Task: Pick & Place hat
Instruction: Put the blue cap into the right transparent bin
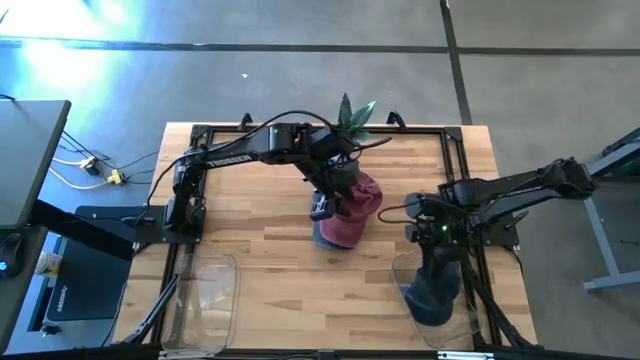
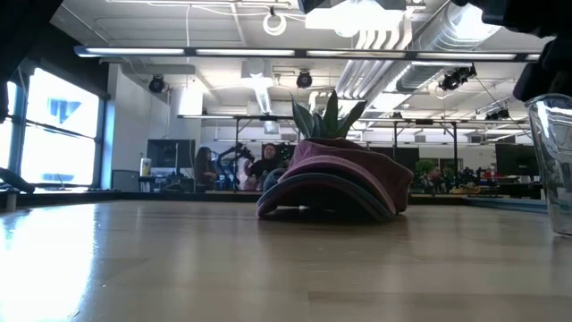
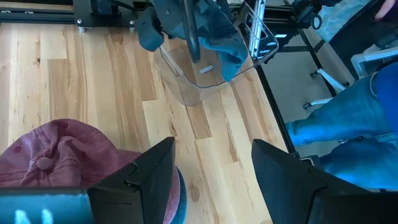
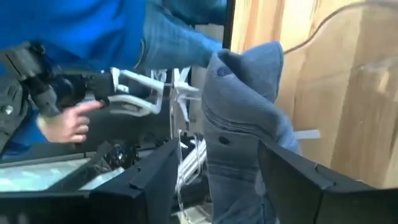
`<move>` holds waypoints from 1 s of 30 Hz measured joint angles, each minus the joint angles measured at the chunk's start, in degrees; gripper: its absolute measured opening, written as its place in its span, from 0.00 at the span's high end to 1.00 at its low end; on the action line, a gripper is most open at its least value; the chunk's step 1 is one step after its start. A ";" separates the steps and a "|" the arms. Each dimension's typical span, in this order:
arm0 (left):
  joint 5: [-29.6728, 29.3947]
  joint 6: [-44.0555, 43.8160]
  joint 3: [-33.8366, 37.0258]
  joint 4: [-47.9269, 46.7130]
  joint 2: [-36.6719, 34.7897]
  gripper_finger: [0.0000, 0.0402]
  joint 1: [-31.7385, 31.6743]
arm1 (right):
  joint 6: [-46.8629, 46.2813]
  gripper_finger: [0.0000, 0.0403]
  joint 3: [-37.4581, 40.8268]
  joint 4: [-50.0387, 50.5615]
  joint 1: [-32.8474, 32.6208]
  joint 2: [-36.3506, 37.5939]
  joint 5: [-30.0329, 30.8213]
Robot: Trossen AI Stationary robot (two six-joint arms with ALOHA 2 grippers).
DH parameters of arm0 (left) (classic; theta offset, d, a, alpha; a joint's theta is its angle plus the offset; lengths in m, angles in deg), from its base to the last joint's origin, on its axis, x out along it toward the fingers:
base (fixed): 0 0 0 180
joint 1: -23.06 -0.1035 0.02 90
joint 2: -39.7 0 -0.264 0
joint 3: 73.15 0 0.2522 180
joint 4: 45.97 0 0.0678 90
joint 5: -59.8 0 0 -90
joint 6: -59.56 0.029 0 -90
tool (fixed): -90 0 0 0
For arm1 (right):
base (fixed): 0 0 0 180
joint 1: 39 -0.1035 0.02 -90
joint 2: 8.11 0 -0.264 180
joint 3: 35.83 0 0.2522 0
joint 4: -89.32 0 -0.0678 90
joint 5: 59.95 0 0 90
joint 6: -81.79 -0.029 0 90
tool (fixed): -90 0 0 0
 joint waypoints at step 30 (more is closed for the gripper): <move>0.41 -0.85 -0.02 0.02 0.00 0.48 0.00 | 10.09 0.39 -0.04 6.81 -0.54 -6.42 3.24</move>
